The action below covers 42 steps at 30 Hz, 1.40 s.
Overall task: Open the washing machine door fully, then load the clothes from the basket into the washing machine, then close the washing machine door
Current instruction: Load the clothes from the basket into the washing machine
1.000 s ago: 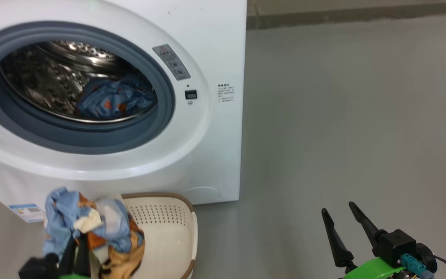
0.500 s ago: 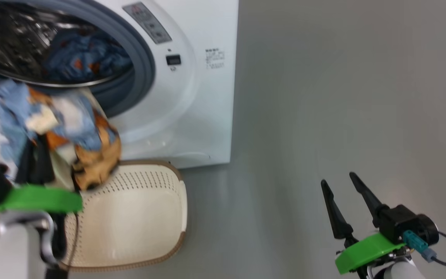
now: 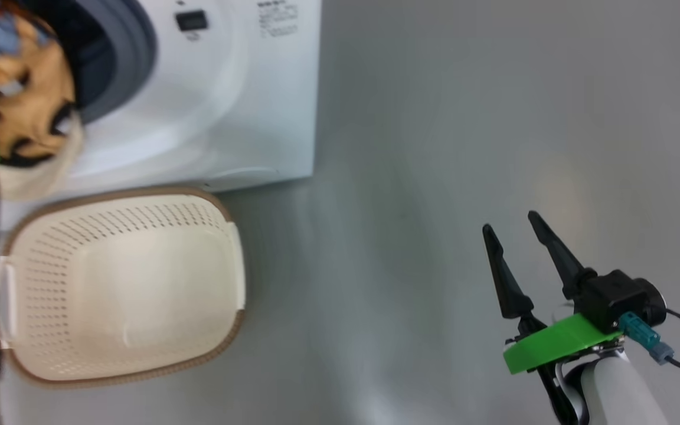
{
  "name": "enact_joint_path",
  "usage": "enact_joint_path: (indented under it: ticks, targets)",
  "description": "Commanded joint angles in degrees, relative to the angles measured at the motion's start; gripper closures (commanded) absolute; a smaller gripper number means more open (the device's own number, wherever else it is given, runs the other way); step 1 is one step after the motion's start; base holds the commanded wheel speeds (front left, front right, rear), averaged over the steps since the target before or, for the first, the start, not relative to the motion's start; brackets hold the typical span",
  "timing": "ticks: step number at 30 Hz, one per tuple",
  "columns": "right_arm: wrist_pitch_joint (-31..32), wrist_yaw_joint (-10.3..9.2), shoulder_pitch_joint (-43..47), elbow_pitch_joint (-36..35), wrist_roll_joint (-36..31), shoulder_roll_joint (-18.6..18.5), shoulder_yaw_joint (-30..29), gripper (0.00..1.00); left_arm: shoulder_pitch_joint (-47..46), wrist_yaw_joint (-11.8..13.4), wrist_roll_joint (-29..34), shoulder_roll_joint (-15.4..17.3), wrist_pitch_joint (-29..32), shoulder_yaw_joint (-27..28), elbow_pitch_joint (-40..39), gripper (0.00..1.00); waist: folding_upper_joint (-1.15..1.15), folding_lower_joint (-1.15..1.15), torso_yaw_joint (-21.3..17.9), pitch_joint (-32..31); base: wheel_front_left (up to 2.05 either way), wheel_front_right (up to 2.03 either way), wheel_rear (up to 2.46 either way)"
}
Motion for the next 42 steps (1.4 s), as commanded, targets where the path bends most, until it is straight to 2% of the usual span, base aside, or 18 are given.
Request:
enact_joint_path:
  ticks: [1,10,14,21,25,27,34,42]
  targets:
    - [-0.3,0.09,-0.6,-1.5,0.5,-0.1,1.5,0.0,-2.2,-0.1,-0.3,3.4,0.3,1.4,-1.0,1.0,0.0,0.0,-4.1,5.6,0.0,0.0,0.0]
    - [-0.3,0.09,-3.9,-2.5,3.8,-0.1,2.7,0.0,-20.3,-0.1,-0.6,13.1,4.0,-0.4,6.5,1.0,0.0,0.0,-8.2,14.1,0.0,0.0,0.0]
    - [-0.3,0.09,-5.2,-2.5,5.4,-0.1,3.7,0.0,-27.7,-0.2,0.3,16.3,4.6,-2.1,10.2,1.0,0.0,0.0,-9.7,16.6,0.0,0.0,0.0]
    - [-0.3,0.09,-7.1,-2.4,7.5,-0.1,4.8,0.0,-38.1,-0.1,1.9,18.1,2.3,-4.5,16.3,1.0,0.0,0.0,-11.3,18.9,0.0,0.0,0.0]
    - [-0.3,0.09,-7.6,-2.6,8.3,-0.1,5.4,0.0,-41.7,1.0,3.0,18.7,0.7,-5.2,19.6,1.0,0.0,0.0,-12.0,19.7,0.0,0.0,0.0]
    - [-0.3,0.09,-7.7,-2.6,8.7,-0.1,5.6,0.0,-43.1,1.7,3.2,19.1,-0.1,-5.0,21.2,1.0,0.0,0.0,-12.4,20.1,0.0,0.0,0.0]
    - [-0.3,0.09,-8.1,-2.7,9.2,-0.1,6.1,0.0,-46.5,1.1,5.0,20.3,-0.5,-7.9,28.5,1.0,0.0,0.0,-13.1,21.4,0.0,0.0,0.0]
    - [-0.3,0.09,-8.9,-2.6,9.5,-0.1,6.5,0.0,-49.8,1.2,5.9,20.9,-1.4,-9.3,32.9,1.0,0.0,0.0,-13.4,22.7,0.0,0.0,0.0]
